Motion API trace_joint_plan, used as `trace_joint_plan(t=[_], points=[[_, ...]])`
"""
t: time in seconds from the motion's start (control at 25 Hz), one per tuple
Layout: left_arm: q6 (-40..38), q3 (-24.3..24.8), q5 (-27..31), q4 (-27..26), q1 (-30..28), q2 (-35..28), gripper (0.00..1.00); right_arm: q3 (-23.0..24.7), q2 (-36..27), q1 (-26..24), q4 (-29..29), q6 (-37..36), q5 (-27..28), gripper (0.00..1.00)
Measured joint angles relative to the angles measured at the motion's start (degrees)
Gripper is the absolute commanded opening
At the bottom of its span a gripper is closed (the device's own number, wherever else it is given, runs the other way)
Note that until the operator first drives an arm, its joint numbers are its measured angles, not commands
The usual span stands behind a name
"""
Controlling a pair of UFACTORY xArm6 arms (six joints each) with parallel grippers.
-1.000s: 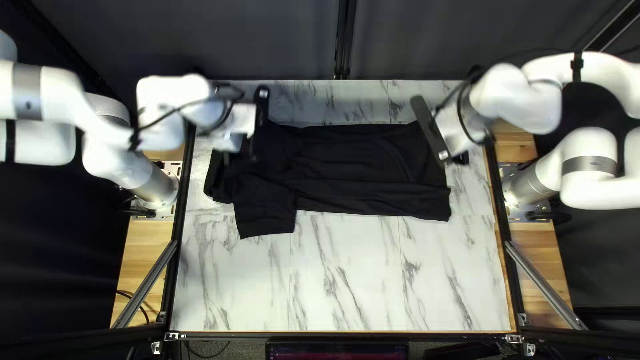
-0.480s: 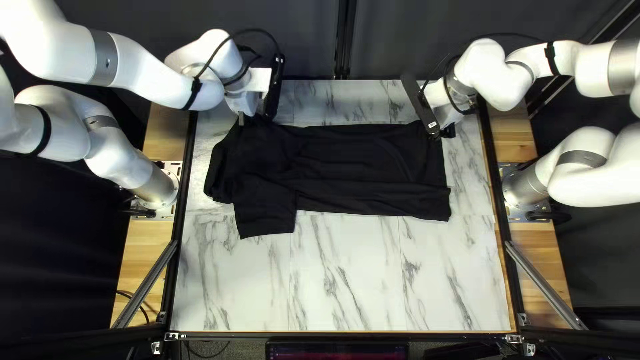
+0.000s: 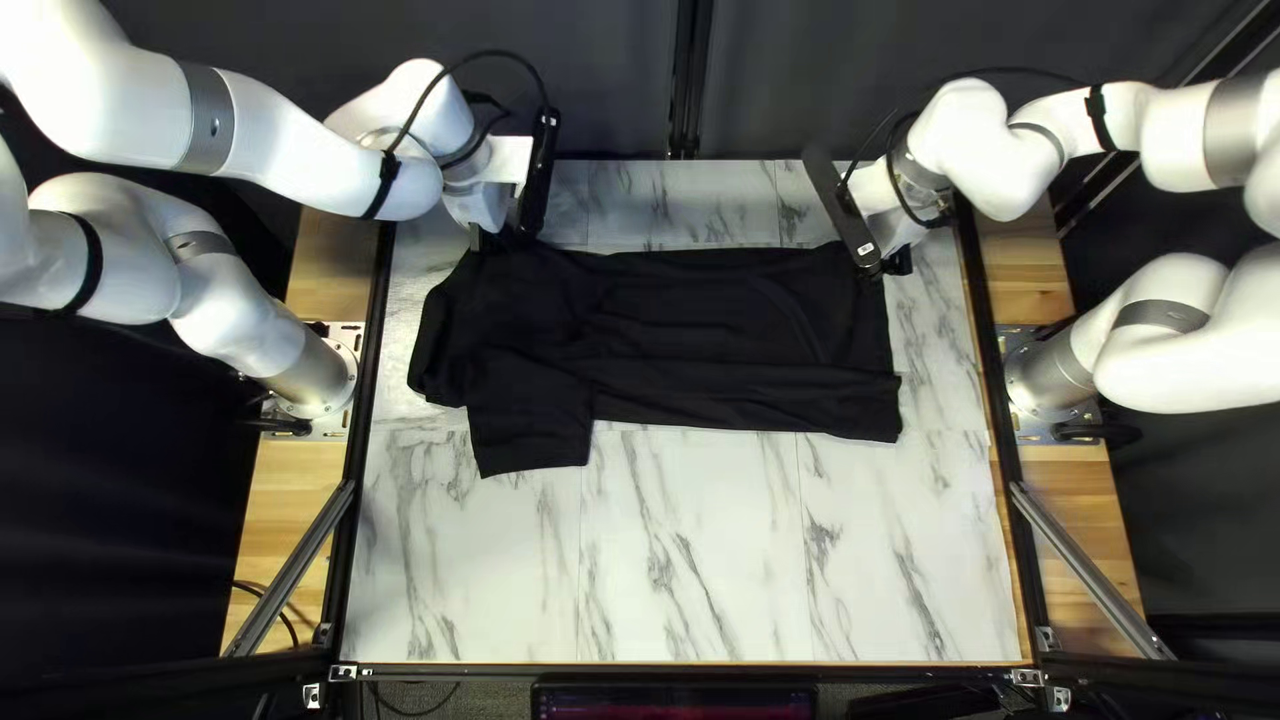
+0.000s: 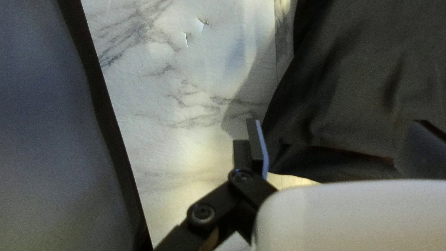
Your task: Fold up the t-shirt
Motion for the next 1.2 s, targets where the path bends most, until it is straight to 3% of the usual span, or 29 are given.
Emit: trace_joint_plan(t=[0.28, 0.6, 1.04, 1.08, 1.16, 1.2], points=[[0.72, 0.10, 0.92, 2.41, 2.05, 0.12, 1.00, -2.25, 5.69, -1.61, 0.03, -1.26, -2.22, 1.00], [3.16, 0.26, 0.72, 3.82, 4.27, 2.28, 1.00, -1.86, 5.32, -1.73, -0.25, -0.44, -2.26, 1.00], [7.71, -5.33, 0.90, 2.41, 7.19, 11.27, 0.98, -0.83, 3.80, -1.26, -1.38, 1.93, -1.72, 1.00], [7.98, -5.87, 0.98, 2.32, 7.44, 12.03, 0.90, -0.73, 3.61, -1.24, -1.49, 2.10, -1.67, 1.00], [8.34, -6.83, 1.22, 2.24, 7.83, 13.37, 0.51, -0.56, 3.33, -1.23, -1.67, 2.33, -1.61, 1.00], [8.47, -7.27, 1.36, 2.22, 7.99, 13.96, 0.07, -0.48, 3.21, -1.22, -1.76, 2.43, -1.61, 1.00]])
